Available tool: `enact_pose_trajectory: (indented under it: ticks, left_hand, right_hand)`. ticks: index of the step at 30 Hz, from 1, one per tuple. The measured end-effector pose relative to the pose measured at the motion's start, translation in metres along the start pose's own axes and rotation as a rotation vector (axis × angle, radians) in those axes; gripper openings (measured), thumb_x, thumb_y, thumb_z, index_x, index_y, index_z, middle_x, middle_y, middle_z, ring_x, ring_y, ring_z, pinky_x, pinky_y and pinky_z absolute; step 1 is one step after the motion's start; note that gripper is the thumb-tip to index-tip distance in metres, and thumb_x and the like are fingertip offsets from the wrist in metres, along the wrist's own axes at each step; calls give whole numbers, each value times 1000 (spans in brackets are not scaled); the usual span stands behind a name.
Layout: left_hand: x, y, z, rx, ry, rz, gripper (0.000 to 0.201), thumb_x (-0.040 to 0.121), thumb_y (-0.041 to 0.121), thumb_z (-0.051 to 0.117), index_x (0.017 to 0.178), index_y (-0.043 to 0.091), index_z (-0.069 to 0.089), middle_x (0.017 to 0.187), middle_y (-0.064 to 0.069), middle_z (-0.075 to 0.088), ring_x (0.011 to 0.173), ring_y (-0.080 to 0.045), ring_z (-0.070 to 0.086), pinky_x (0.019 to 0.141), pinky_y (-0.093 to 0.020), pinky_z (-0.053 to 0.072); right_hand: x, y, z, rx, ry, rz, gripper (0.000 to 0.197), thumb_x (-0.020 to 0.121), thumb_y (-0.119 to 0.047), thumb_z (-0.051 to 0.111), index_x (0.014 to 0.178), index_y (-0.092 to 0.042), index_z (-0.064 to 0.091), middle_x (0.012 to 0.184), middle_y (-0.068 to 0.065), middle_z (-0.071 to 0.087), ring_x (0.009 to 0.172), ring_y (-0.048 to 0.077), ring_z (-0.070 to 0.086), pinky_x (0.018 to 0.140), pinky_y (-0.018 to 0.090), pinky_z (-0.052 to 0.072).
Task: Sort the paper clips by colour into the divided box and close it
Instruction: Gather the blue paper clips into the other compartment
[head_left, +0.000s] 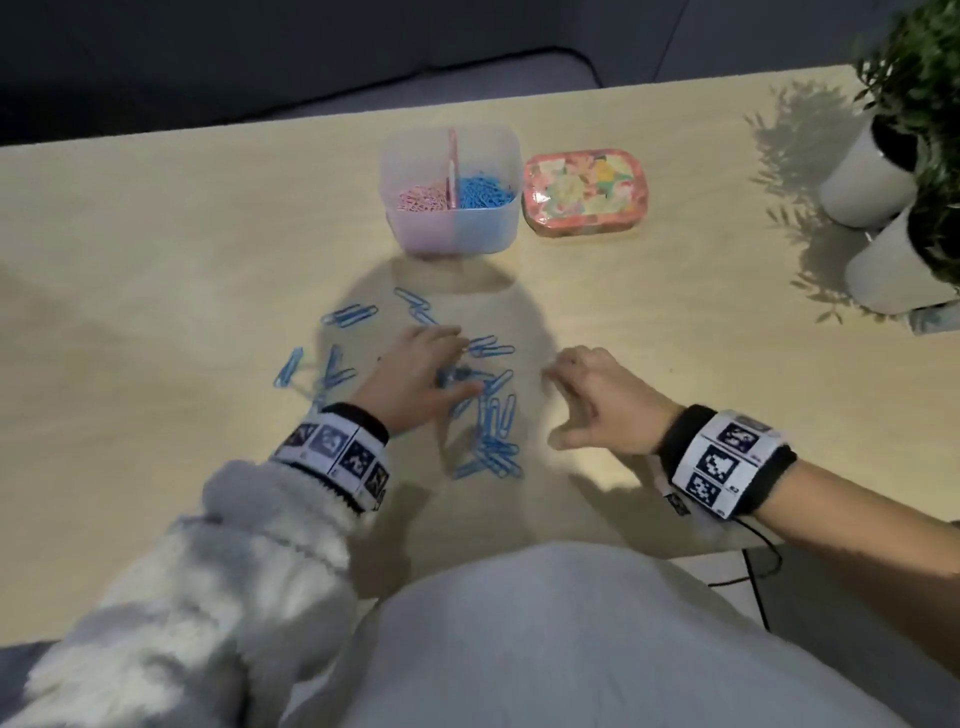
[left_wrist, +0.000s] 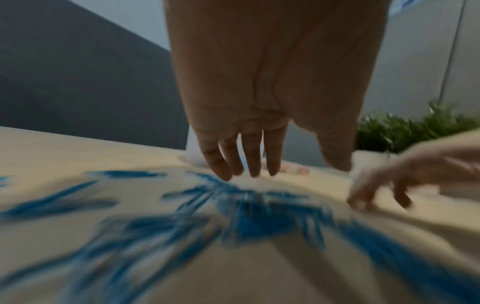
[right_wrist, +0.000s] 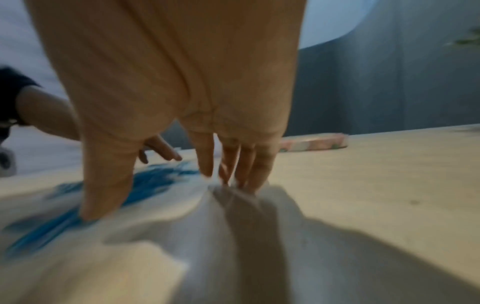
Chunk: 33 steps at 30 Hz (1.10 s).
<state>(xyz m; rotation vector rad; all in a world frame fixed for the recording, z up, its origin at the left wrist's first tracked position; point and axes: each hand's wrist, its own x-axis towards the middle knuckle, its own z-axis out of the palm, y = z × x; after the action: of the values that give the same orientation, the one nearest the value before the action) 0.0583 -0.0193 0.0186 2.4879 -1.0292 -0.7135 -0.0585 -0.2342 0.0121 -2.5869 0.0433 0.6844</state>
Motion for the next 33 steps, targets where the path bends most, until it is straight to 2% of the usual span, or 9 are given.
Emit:
enact_pose_trajectory:
  ticks: [3,7,10,12,15,20,24,29,33]
  left_hand:
    - [-30,-21,32,180,-17,-53,123,53,96,23,147,18,21,156,-6,19,143,-27,19,117,-47,22]
    - [-43,-14,45,206,-53,-154,133,47,91,42,149,20,-1,159,-4,0,146,-26,5,119,-47,15]
    - [-37,-4,48,242,12,-137,114,65,70,62,149,11,10,157,-8,13,143,-28,15,118,-38,14]
    - [-30,-3,45,172,79,-131,95,74,52,68,145,7,24,151,-11,29,135,-30,28,114,-35,19]
    - [-20,-7,40,139,134,-107,65,80,31,67,135,7,42,135,-12,46,120,-31,41,105,-36,30]
    - [-13,-8,39,110,197,-47,31,83,5,60,114,5,60,107,-17,60,98,-35,55,80,-44,45]
    - [-9,-4,39,145,194,8,24,80,0,59,104,3,63,94,-20,62,88,-36,59,70,-46,49]
    - [-6,1,37,87,168,-44,26,88,9,54,113,7,60,105,-15,63,99,-33,58,80,-45,48]
    - [-4,1,30,13,202,-86,26,88,9,55,114,8,62,109,-12,65,104,-29,58,87,-36,44]
  right_hand:
    - [-2,-18,23,-140,33,-110,119,58,-59,75,148,-14,14,158,9,9,145,27,7,118,39,7]
    - [23,-40,34,-243,6,-129,133,59,-66,71,147,-10,-11,157,11,-16,145,29,-16,118,39,-8]
    - [41,-50,32,-176,45,-132,125,65,-60,70,148,-9,-8,159,11,-7,147,28,-7,121,38,-1]
    - [50,-53,28,-98,119,-123,111,69,-51,72,148,-9,5,156,10,15,144,27,13,120,36,13]
    - [57,-55,22,-127,193,-122,85,72,-41,70,142,-12,30,137,9,40,125,28,35,106,38,33]
    - [58,-58,31,-54,204,-157,36,85,-15,57,120,-8,57,117,12,51,112,29,40,94,35,37]
    - [57,-58,31,-64,215,-111,29,90,-6,45,115,-7,60,115,13,54,110,31,42,90,40,41]
    - [61,-46,18,-151,170,-95,24,90,-6,47,110,-4,59,113,16,56,109,33,49,88,38,38]
    - [61,-34,0,105,224,-12,23,84,-8,59,104,-4,68,108,15,67,101,29,60,85,28,42]
